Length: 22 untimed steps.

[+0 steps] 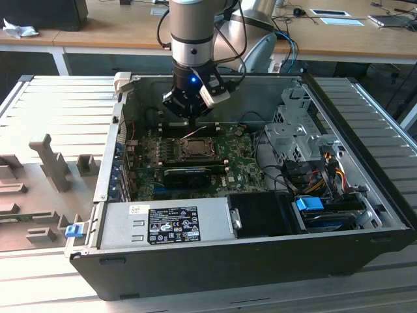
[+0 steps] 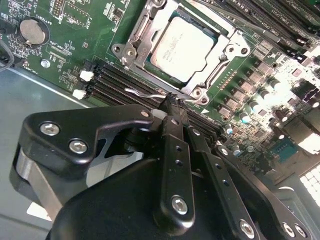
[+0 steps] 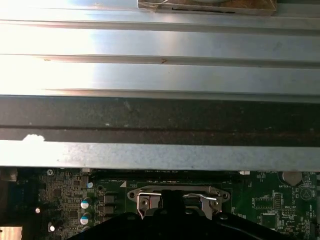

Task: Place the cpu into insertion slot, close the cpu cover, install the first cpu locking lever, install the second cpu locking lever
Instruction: 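Install the first cpu locking lever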

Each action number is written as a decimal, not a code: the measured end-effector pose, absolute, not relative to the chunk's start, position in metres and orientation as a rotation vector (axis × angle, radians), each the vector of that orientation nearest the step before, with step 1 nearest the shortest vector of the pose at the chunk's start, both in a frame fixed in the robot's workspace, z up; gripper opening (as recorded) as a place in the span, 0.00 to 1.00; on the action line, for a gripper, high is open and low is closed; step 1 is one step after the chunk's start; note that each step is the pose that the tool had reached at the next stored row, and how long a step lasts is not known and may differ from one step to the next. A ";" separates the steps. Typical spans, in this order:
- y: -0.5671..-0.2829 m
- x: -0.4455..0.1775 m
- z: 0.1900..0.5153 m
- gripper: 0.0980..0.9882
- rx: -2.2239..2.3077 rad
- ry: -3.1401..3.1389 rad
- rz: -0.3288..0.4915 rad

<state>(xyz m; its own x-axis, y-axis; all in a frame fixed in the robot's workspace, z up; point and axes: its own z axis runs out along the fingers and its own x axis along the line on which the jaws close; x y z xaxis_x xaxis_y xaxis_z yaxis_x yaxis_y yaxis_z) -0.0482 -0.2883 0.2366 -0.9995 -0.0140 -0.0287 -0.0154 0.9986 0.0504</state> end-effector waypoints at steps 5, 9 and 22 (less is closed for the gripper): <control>-0.288 -0.047 0.236 0.01 -0.023 3.112 0.079; -0.288 -0.046 0.235 0.01 -0.023 3.112 0.079; -0.283 -0.038 0.229 0.01 -0.059 3.111 0.113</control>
